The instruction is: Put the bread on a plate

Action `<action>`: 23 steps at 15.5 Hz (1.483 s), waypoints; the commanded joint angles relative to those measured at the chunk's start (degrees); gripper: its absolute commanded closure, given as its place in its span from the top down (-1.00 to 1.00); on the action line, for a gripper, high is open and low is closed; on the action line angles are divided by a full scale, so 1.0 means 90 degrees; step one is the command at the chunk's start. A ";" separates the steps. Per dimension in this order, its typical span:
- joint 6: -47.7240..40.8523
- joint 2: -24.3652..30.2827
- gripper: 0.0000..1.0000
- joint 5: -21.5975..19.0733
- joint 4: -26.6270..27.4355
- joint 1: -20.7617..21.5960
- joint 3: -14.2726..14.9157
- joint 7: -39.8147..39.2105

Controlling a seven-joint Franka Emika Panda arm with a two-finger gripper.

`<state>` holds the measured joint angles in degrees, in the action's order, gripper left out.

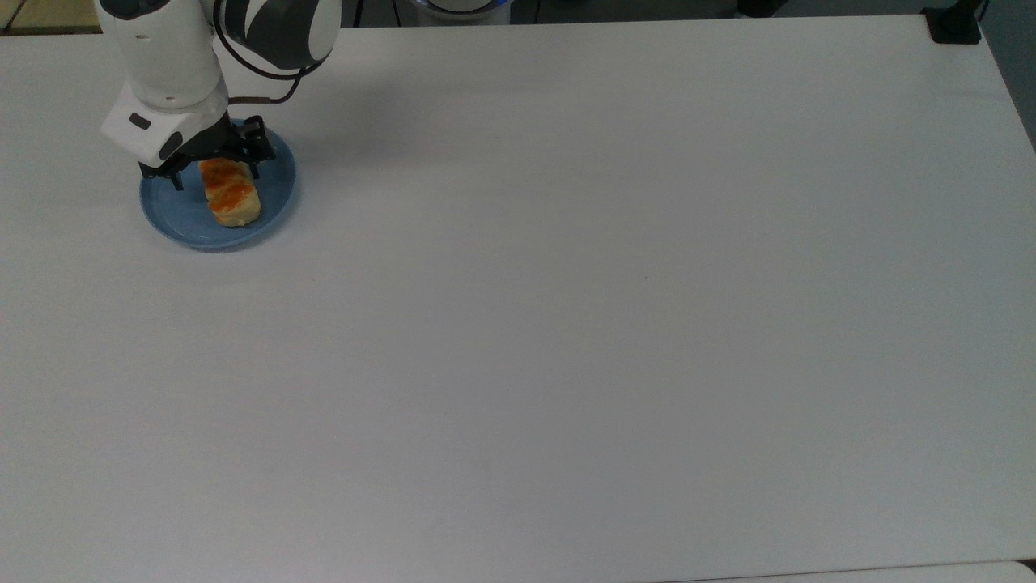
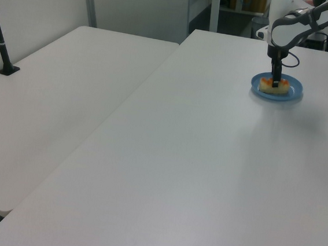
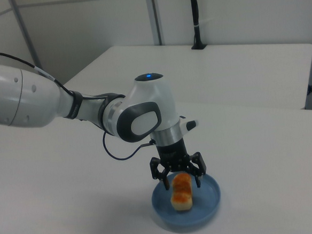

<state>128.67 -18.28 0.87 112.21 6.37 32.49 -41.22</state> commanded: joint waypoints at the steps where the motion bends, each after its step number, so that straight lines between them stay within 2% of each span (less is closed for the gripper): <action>1: 0.0157 0.0166 1.00 -0.0018 0.0217 0.0093 0.0091 -0.0137; 6: -0.0173 0.0380 1.00 -0.0018 -0.0016 0.0161 0.0101 0.0281; 9: -0.1148 0.0566 1.00 -0.0057 -0.0737 0.0171 0.0004 0.0866; 11: -0.1687 0.0644 1.00 -0.0300 -0.1226 0.0210 -0.0161 0.1548; 13: -0.1942 0.0780 1.00 -0.0360 -0.1637 0.0133 -0.0659 0.2545; 17: -0.2654 0.0937 1.00 -0.0302 -0.2271 0.0122 -0.1537 0.3688; 19: -0.2763 0.0947 1.00 -0.0282 -0.2370 0.0074 -0.2045 0.4099; 23: -0.2987 0.0986 1.00 -0.0029 -0.2516 -0.0423 -0.3323 0.4637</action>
<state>104.56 -10.05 -1.44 90.81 6.72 10.63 -2.85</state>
